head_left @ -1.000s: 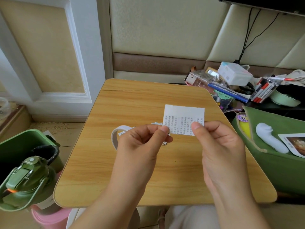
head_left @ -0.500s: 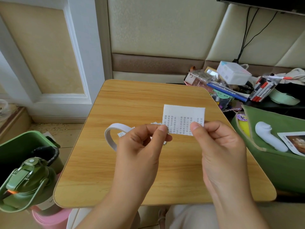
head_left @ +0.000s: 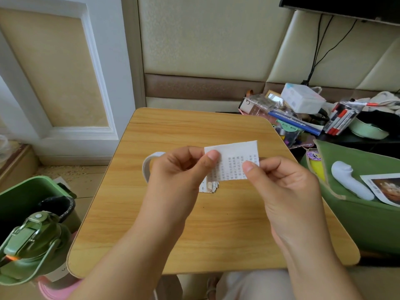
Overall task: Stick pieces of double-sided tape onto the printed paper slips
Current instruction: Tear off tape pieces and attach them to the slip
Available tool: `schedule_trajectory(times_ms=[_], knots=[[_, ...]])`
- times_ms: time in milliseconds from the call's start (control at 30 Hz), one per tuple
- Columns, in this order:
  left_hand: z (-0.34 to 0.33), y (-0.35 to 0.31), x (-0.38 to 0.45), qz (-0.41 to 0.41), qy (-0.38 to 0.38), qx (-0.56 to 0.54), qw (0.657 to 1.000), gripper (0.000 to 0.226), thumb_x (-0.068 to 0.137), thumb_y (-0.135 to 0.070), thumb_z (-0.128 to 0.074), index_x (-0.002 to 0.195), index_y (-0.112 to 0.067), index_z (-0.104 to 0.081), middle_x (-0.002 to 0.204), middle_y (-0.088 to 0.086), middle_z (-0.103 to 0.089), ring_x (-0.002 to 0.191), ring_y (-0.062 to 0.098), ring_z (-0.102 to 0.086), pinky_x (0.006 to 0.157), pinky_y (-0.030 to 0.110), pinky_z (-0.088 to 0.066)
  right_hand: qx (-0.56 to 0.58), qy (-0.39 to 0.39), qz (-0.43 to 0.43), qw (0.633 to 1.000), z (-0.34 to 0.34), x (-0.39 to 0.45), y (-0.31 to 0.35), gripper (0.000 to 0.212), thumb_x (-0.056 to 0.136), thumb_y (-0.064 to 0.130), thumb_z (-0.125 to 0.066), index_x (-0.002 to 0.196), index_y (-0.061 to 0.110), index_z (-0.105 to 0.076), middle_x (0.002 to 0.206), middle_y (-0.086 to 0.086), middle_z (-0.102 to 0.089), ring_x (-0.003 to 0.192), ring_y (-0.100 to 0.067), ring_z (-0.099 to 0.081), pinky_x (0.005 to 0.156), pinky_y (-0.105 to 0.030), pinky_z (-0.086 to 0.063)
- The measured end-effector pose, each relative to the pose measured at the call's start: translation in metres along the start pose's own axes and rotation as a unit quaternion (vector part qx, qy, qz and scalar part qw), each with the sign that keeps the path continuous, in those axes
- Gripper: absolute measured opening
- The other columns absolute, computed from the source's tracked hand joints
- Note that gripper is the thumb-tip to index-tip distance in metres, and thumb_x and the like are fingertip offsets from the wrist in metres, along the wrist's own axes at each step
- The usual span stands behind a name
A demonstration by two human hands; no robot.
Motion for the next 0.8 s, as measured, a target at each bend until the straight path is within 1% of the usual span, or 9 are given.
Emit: schedule_trajectory(times_ms=[67,133,333,433,500,567,633,700,800], knots=[[-0.001,0.000,-0.001,0.003,-0.010,-0.018,1.000,0.016,0.086,-0.009,-0.061,0.070,-0.005,-0.062,0.041,-0.018,-0.049,0.031,-0.003,-0.039,0.038,0.003,-0.028,0.022,-0.016,-0.004,1.000,0.001,-0.001,0.000,0.012,0.066,0.025,-0.081,0.062,0.027,-0.071,0.063,0.004,-0.069,0.063,-0.006,-0.061,0.063,-0.015,-0.048],[-0.001,0.000,-0.002,0.007,-0.024,-0.037,0.999,0.015,0.086,-0.008,-0.060,0.072,-0.005,-0.063,0.041,-0.018,-0.048,0.031,-0.004,-0.040,0.038,0.003,-0.028,0.040,-0.030,-0.008,0.999,0.000,-0.002,0.000,0.005,0.065,0.028,-0.071,0.062,0.025,-0.071,0.061,0.004,-0.068,0.062,-0.004,-0.060,0.062,-0.013,-0.047],[-0.003,0.004,-0.005,0.035,-0.027,-0.079,0.996,0.016,0.079,-0.015,-0.062,0.065,-0.008,-0.062,0.044,-0.015,-0.050,0.032,-0.004,-0.040,0.038,0.003,-0.029,0.063,-0.036,-0.013,0.997,0.000,-0.003,0.000,0.005,0.064,0.022,-0.071,0.060,0.022,-0.071,0.065,0.002,-0.071,0.064,-0.007,-0.065,0.063,-0.015,-0.049],[-0.003,0.002,-0.007,0.037,-0.026,-0.090,0.995,0.016,0.073,-0.020,-0.062,0.060,-0.010,-0.061,0.044,-0.013,-0.051,0.032,-0.003,-0.040,0.038,0.004,-0.030,0.067,-0.032,-0.005,0.997,-0.001,-0.002,0.001,0.020,0.069,0.009,-0.077,0.057,0.023,-0.070,0.065,0.003,-0.071,0.064,-0.005,-0.064,0.063,-0.014,-0.049],[-0.003,0.001,-0.008,0.037,-0.027,-0.094,0.995,0.016,0.069,-0.022,-0.063,0.057,-0.012,-0.062,0.044,-0.013,-0.051,0.033,-0.003,-0.041,0.039,0.004,-0.031,0.077,-0.034,-0.010,0.996,-0.001,-0.001,0.000,0.031,0.075,-0.001,-0.071,0.055,0.022,-0.069,0.063,0.003,-0.070,0.062,-0.004,-0.064,0.062,-0.013,-0.048],[-0.003,0.001,-0.009,0.036,-0.030,-0.094,0.994,0.018,0.067,-0.023,-0.063,0.051,-0.016,-0.063,0.045,-0.013,-0.053,0.036,-0.003,-0.044,0.040,0.004,-0.032,0.085,-0.030,-0.019,0.996,-0.001,0.000,0.000,0.035,0.077,-0.005,-0.068,0.054,0.021,-0.068,0.063,0.002,-0.070,0.063,-0.005,-0.064,0.062,-0.014,-0.049],[-0.003,0.000,-0.009,0.036,-0.032,-0.091,0.995,0.018,0.068,-0.023,-0.063,0.051,-0.017,-0.064,0.045,-0.014,-0.053,0.040,-0.003,-0.047,0.042,0.004,-0.033,0.086,-0.019,-0.026,0.996,-0.001,0.001,0.000,0.033,0.074,-0.005,-0.073,0.054,0.021,-0.068,0.065,0.000,-0.071,0.065,-0.008,-0.066,0.063,-0.015,-0.050],[-0.004,-0.001,-0.011,0.038,-0.030,-0.089,0.995,0.015,0.069,-0.022,-0.062,0.058,-0.012,-0.063,0.045,-0.014,-0.053,0.038,-0.003,-0.045,0.041,0.004,-0.032,0.087,-0.014,-0.031,0.996,-0.001,0.002,-0.001,0.027,0.069,-0.001,-0.075,0.054,0.021,-0.067,0.066,-0.003,-0.071,0.066,-0.010,-0.066,0.064,-0.017,-0.050],[-0.003,0.000,-0.012,0.042,-0.042,-0.087,0.994,0.022,0.074,-0.019,-0.063,0.053,-0.016,-0.062,0.043,-0.014,-0.051,0.033,-0.004,-0.041,0.039,0.003,-0.030,0.091,-0.014,-0.039,0.995,-0.001,0.002,-0.002,0.017,0.066,0.010,-0.069,0.054,0.021,-0.067,0.067,-0.004,-0.071,0.068,-0.012,-0.067,0.065,-0.018,-0.051]])
Point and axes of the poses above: each hand's wrist, its own x-axis towards the middle knuckle, its own z-axis out of the back of the hand, y = z × x, the point moved 4 cm from there along x, towards the middle knuckle
